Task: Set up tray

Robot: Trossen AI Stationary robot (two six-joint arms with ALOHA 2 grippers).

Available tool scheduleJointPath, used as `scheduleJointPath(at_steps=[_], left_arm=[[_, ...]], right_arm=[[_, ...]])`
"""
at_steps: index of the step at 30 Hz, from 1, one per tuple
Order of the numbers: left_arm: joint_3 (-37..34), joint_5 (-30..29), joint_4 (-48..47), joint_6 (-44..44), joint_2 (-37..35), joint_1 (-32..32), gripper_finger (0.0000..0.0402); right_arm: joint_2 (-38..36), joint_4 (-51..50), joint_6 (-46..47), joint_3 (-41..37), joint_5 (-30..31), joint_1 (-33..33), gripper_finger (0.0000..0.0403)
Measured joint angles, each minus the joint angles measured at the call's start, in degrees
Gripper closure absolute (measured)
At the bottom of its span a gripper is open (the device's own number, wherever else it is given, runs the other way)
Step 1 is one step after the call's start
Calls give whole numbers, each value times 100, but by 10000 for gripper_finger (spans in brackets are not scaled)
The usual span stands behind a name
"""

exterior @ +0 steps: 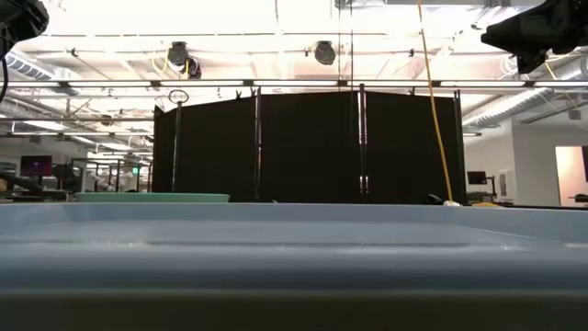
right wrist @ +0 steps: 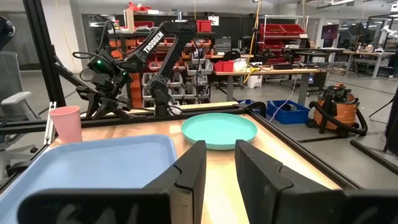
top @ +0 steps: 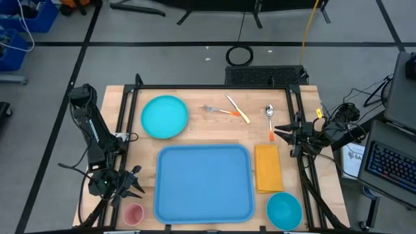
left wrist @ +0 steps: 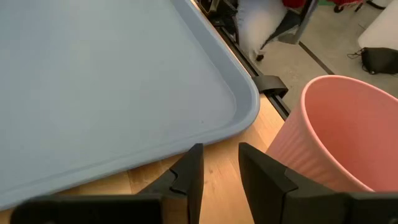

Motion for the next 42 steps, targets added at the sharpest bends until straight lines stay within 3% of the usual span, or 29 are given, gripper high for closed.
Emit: scheduleJointPath(at_steps=[24, 33, 38, 42], left_arm=[[2, 0, -1, 0, -1, -1, 298], [1, 0, -1, 0, 1, 0, 298], [0, 0, -1, 6, 0, -1, 298], [0, -18, -70, 631, -1, 7, 298]], right_arm=[[1, 7, -302, -1, 4, 0, 328], [2, 11, 1490, -1, -8, 0, 328], [2, 168, 1625, 1, 11, -22, 328], [2, 272, 1615, 1, 10, -20, 328]])
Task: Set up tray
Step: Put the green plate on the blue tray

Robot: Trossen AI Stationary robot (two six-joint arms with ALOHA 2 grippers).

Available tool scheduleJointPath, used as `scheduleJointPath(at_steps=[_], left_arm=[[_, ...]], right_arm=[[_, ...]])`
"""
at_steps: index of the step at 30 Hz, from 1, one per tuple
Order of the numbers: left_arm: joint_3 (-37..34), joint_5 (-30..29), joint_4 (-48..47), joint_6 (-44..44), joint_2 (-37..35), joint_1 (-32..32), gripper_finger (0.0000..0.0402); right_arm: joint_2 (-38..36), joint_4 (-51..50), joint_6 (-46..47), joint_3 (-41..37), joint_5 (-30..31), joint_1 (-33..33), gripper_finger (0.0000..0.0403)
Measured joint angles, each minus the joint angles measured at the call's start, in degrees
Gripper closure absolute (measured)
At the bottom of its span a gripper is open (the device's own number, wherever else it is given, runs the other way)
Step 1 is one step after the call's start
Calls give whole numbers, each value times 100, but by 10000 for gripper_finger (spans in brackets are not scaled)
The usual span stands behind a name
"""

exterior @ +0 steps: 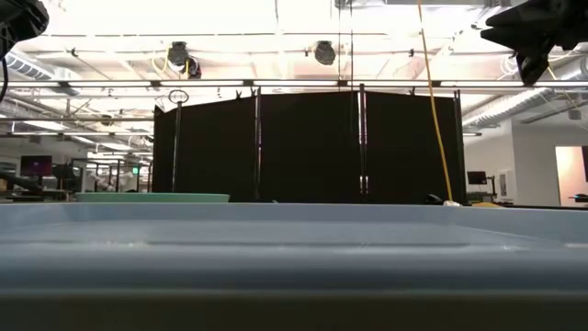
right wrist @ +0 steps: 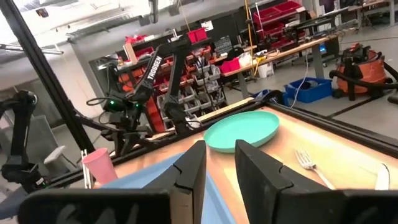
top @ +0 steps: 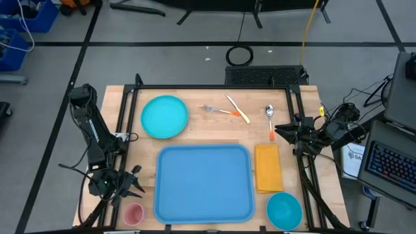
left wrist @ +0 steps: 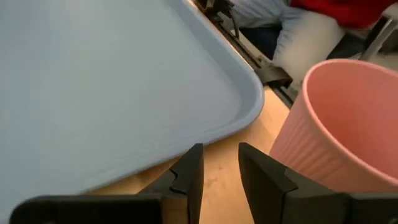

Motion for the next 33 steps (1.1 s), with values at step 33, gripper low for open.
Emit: scheduleJointPath(at_steps=[33], left_arm=[[-2, -4260, 2628, -373, -9, 1412, 298]], right_arm=[[136, 4275, -1143, -1869, -468, -24, 328]])
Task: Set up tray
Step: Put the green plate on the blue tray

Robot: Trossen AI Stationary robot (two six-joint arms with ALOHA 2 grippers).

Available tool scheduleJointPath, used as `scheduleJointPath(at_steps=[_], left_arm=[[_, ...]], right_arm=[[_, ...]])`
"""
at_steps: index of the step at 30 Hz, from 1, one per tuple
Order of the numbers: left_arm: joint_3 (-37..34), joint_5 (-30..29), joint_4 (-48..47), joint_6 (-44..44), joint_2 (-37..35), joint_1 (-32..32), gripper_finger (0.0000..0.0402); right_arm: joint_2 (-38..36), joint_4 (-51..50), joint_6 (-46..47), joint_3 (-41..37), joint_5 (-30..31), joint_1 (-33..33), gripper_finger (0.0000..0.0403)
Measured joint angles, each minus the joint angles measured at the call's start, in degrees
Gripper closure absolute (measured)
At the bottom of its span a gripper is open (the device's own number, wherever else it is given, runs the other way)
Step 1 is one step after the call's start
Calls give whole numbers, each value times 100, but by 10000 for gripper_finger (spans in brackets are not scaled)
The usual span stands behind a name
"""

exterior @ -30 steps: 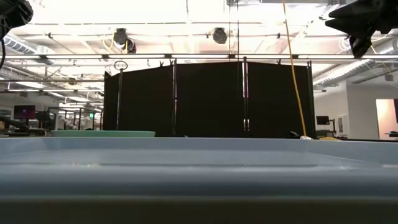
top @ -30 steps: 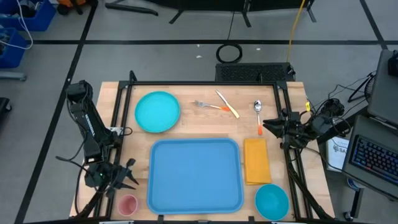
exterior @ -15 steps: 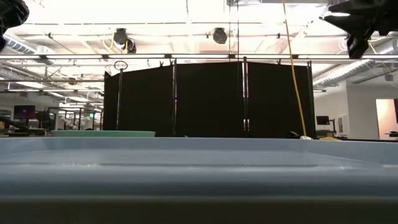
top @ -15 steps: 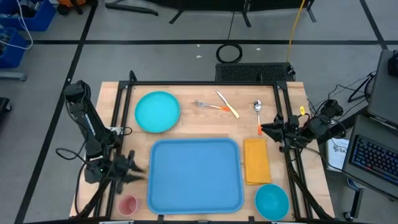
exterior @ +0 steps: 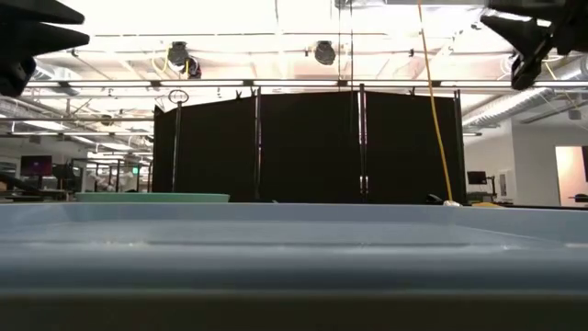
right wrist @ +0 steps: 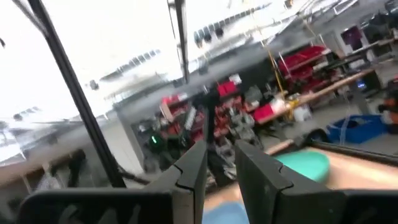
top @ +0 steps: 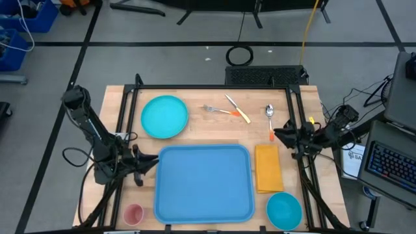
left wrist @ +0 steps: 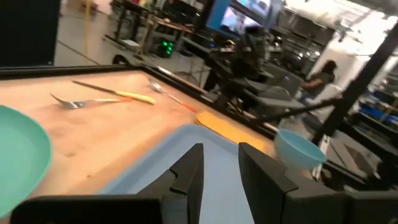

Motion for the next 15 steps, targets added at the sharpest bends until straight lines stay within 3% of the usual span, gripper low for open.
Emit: scheduleJointPath(at_steps=[8, 15], left_arm=[[0, 82, 725, 21, 7, 784, 298], [0, 1109, 915, 318, 11, 1370, 298]], right_arm=[[152, 910, -947, 41, -1, -13, 328], [441, 988, -735, 37, -374, -11, 328]])
